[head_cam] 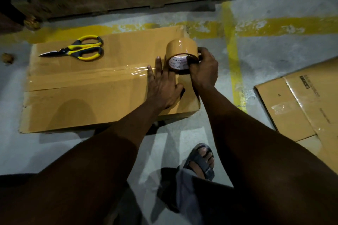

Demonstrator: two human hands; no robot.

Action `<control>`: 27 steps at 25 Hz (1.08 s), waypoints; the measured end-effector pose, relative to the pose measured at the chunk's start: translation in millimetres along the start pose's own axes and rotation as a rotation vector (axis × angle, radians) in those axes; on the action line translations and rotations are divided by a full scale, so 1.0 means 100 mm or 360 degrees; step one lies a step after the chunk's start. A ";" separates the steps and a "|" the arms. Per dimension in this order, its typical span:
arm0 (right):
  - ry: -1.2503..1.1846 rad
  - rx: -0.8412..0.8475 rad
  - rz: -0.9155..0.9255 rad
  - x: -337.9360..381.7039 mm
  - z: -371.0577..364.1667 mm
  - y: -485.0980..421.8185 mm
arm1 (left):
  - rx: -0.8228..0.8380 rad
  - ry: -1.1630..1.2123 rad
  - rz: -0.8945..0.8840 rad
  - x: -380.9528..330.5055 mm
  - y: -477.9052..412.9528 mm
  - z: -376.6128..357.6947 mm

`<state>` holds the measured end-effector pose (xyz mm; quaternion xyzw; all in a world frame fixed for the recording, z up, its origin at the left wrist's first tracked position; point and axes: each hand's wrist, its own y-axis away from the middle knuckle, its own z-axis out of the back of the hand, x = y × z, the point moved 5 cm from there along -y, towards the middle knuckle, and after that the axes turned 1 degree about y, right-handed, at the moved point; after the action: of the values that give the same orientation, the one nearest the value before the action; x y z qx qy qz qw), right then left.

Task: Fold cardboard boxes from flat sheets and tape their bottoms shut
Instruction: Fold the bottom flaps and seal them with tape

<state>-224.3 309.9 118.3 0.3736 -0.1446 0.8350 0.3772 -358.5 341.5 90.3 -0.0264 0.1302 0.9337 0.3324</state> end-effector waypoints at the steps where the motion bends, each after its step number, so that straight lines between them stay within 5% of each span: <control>1: 0.0054 -0.0001 0.0017 -0.01 0.02 0.00 | -0.0019 -0.0006 0.0017 -0.01 0.00 -0.02; 6: 0.0278 -0.0389 -0.0381 -0.47 0.43 -0.02 | 0.0004 -0.0067 0.0043 0.03 0.02 -0.05; 18: 0.0031 -0.0182 -0.0532 -0.71 0.22 -0.08 | 0.0026 -0.0040 -0.0099 -0.48 -0.15 -0.06; 21: 0.0740 -0.0169 -0.0070 -0.44 0.27 0.04 | 0.0006 -0.0025 -0.0161 -0.44 -0.15 -0.03; 27: 0.1299 0.0425 0.0670 0.07 -0.44 0.40 | 0.0059 -0.0041 -0.0280 0.27 0.14 -0.01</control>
<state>-279.3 310.1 94.6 0.0229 0.0514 0.9831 0.1744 -388.4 347.7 88.5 -0.0195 0.1403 0.8986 0.4152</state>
